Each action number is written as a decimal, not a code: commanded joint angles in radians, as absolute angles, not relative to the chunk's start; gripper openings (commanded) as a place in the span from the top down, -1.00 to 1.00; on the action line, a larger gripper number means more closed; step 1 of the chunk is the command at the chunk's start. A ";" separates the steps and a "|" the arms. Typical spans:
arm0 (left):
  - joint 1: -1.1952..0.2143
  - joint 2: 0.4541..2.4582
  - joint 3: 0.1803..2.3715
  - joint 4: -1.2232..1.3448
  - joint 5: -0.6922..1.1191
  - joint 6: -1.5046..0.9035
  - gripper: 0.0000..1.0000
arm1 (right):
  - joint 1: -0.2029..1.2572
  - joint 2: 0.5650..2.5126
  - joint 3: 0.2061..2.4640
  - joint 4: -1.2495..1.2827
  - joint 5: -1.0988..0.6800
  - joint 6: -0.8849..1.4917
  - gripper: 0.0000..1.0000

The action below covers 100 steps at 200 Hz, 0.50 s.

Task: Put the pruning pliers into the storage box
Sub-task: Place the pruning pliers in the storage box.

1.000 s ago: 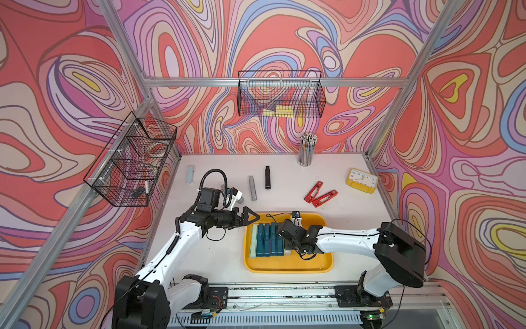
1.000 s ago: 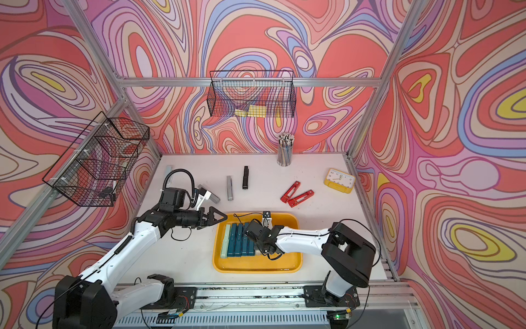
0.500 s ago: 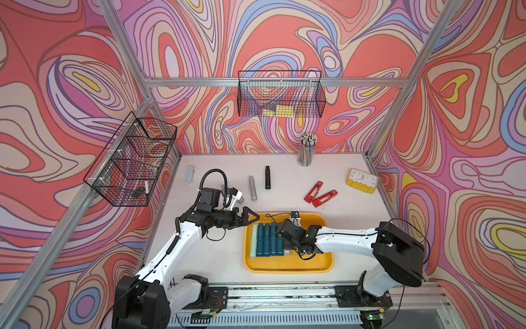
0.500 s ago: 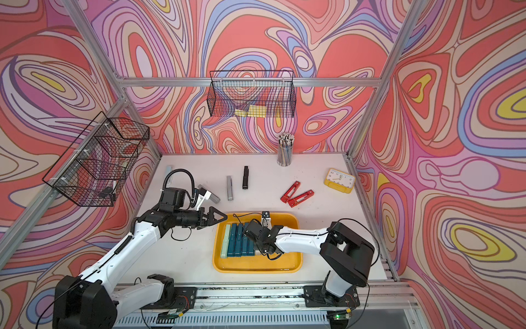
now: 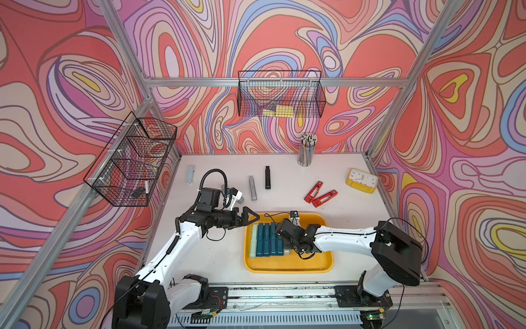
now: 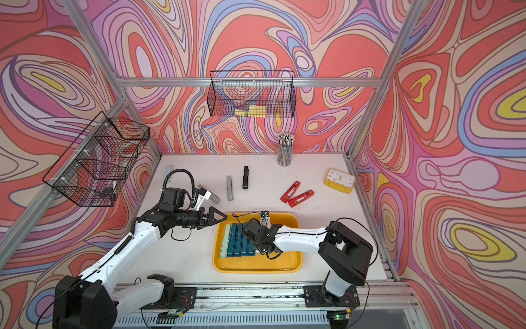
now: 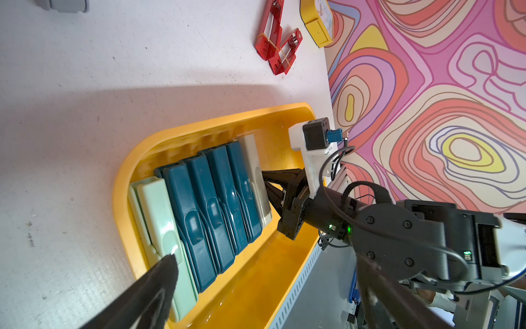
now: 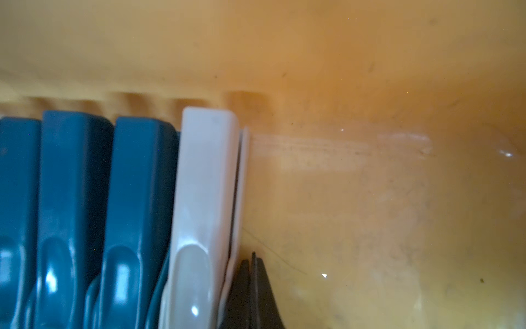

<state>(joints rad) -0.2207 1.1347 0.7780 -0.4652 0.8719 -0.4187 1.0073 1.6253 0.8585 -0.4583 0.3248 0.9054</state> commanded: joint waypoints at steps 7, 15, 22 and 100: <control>-0.212 1.141 0.779 -0.482 0.877 -0.393 -0.98 | 1.004 1.575 0.861 -0.515 0.368 0.931 0.98; -0.212 1.144 0.779 -0.483 0.875 -0.394 -0.99 | 1.004 1.566 0.858 -0.523 0.374 0.935 0.98; -0.212 1.144 0.779 -0.485 0.876 -0.392 -0.99 | 1.004 1.561 0.855 -0.528 0.377 0.934 0.96; -0.212 1.136 0.785 -0.508 0.849 -0.381 -0.99 | 1.003 1.513 0.878 -0.611 0.409 0.919 0.27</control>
<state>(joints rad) -0.2207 1.1351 0.7780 -0.4755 0.8631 -0.4114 1.0069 1.5459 0.8585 -0.5621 0.3805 0.9260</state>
